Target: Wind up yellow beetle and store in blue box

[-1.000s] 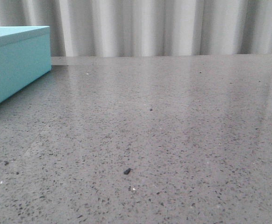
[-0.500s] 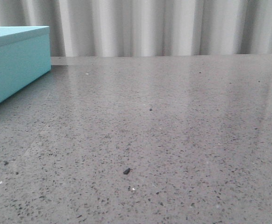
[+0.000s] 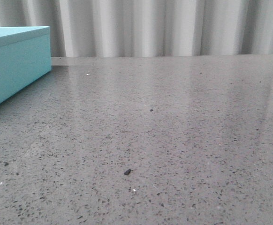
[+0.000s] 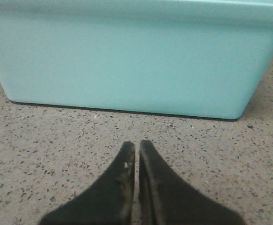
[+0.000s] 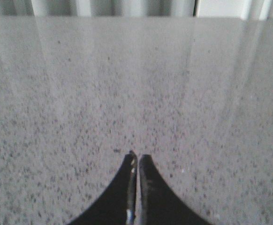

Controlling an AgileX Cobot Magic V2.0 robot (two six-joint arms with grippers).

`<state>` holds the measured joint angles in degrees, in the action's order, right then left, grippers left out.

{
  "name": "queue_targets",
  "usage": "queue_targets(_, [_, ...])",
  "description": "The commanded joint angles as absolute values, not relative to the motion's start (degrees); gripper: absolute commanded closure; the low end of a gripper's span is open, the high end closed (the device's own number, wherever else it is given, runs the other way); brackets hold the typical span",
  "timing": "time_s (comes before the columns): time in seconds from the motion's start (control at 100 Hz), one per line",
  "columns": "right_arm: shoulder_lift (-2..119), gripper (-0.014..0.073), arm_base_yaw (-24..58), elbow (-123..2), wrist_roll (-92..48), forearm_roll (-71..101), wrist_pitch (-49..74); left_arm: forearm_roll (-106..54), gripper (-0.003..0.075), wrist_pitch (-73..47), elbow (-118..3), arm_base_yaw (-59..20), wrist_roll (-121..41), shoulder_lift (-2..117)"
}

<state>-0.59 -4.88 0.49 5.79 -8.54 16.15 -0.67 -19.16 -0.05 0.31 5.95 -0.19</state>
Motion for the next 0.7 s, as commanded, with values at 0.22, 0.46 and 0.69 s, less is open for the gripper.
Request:
queue_targets(0.22, [-1.7,0.0635,-5.3,1.8,5.7,-8.7,17.9,-1.2,0.0741,-16.8,1.4,0.3,6.5,-2.0])
queue_targets(0.46, [-1.7,0.0635,-5.3,1.8,5.7,-8.7,17.9,-1.2,0.0741,-16.8,1.4,0.3,6.5,-2.0])
queue_targets(0.69, [-1.7,0.0635,-5.3,1.8,5.7,-8.7,17.9,-1.2,0.0741,-16.8,1.4,0.3,6.5,-2.0])
